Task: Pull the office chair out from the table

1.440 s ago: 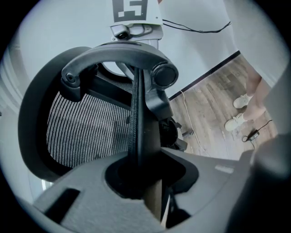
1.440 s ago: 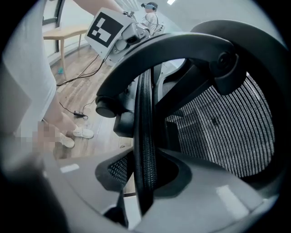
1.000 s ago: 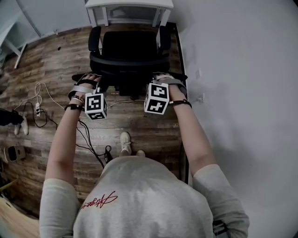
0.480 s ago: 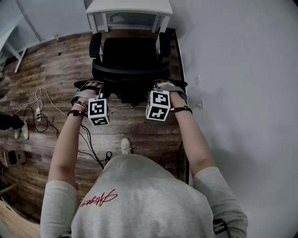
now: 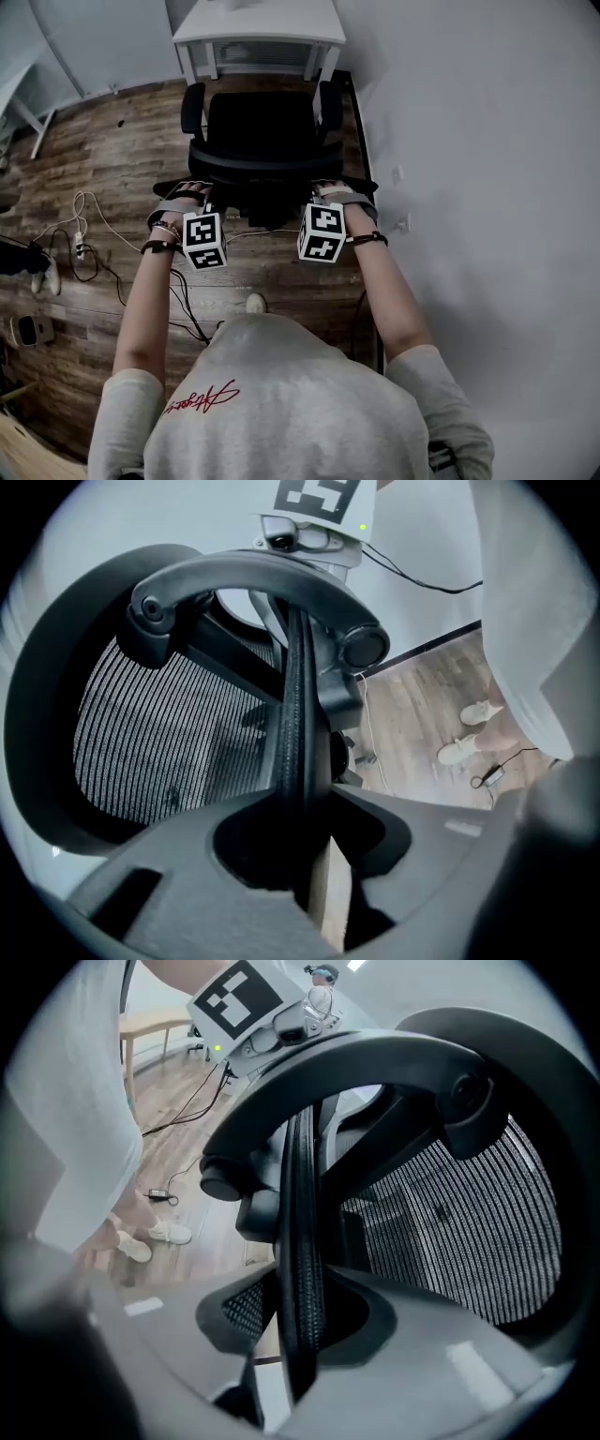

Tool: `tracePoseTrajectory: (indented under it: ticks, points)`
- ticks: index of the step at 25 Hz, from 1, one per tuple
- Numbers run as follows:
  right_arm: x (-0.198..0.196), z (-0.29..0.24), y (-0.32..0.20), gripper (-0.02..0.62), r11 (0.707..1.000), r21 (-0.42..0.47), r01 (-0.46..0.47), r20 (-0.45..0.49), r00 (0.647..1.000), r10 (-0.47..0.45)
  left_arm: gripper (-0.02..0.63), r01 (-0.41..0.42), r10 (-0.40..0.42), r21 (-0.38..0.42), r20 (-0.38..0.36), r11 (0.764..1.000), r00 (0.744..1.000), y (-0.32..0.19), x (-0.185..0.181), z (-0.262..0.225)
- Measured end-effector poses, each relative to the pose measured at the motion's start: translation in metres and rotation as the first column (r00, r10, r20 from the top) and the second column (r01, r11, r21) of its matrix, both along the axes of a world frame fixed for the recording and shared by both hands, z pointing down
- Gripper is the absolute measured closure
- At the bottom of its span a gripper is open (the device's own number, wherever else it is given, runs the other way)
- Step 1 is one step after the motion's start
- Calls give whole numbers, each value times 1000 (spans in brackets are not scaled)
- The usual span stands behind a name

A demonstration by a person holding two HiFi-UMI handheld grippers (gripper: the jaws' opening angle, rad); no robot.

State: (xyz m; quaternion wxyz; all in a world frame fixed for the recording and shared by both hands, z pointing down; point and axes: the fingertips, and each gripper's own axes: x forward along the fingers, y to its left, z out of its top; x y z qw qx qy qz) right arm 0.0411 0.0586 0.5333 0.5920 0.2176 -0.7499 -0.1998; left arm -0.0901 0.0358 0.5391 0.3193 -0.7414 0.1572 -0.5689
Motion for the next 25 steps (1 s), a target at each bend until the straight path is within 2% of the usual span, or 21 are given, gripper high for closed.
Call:
tracePoseTrajectory:
  ticks: [6, 20, 25]
  points:
    - [-1, 1, 2, 455, 1000, -30, 5, 2, 1000, -5, 502, 4, -4, -8, 5, 1000, 1000, -1, -1, 0]
    - [-1, 0, 3, 430, 999, -41, 1, -10, 1000, -1, 466, 17, -16, -56, 12, 998, 1000, -1, -3, -5]
    - [-6, -13, 1, 426, 1000, -20, -15, 47, 999, 16, 451, 40, -40, -74, -3, 996, 999, 3, -7, -10]
